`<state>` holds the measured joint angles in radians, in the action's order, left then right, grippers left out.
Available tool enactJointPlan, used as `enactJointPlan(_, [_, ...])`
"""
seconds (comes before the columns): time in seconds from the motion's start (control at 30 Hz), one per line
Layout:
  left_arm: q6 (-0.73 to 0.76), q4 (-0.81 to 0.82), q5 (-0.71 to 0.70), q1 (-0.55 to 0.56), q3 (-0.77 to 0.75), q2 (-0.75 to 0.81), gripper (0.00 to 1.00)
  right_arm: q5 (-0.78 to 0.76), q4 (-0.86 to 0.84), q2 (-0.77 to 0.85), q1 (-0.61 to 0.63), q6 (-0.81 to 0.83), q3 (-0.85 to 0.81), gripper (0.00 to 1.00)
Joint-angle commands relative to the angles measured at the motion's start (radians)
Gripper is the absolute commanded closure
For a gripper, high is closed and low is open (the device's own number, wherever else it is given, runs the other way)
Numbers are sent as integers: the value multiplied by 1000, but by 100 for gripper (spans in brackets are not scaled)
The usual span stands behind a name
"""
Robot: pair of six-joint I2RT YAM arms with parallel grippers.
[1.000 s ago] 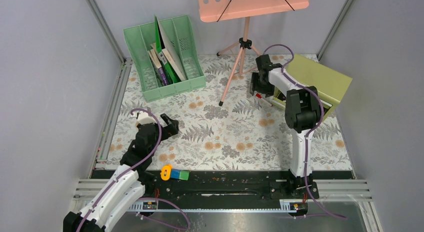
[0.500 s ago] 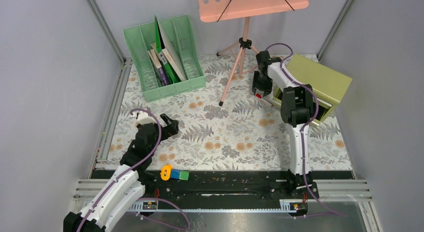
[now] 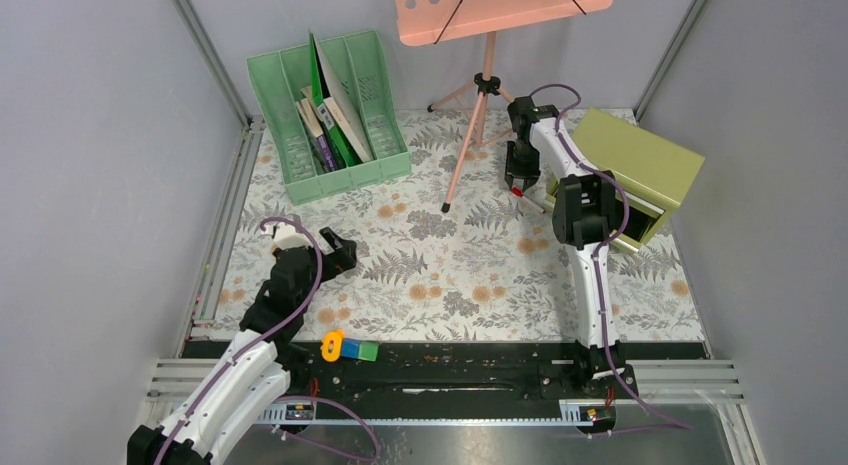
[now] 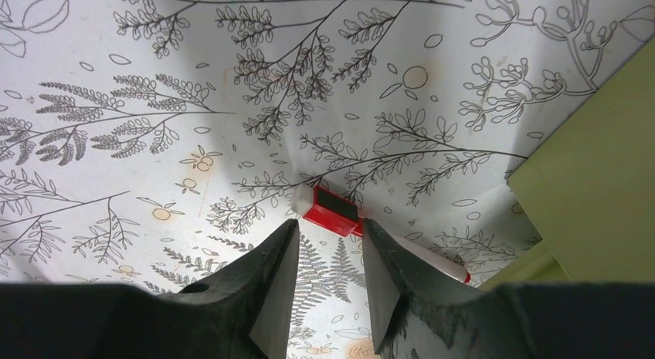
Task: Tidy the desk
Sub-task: Pick up the stationery from the center of the board.
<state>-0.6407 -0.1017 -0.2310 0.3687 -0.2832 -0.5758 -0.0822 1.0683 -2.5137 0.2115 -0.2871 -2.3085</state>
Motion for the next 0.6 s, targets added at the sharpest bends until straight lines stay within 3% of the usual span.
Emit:
enactJointPlan(0.0, [-5,64,19,-8,10,3,1,60,43,-28,40,55,-35,55])
enactJointPlan(0.27, [-6,65,22,-11,10,3,1,46,50,-17,39,28,-29,38])
enactJointPlan(0.43, [-7,65,22,-11,12,9,1,79,56,-20,28,20,-36,38])
enactJointPlan(0.57, [-7,64,23,-13,15,13,1,199,11,2,6,-12,18,40])
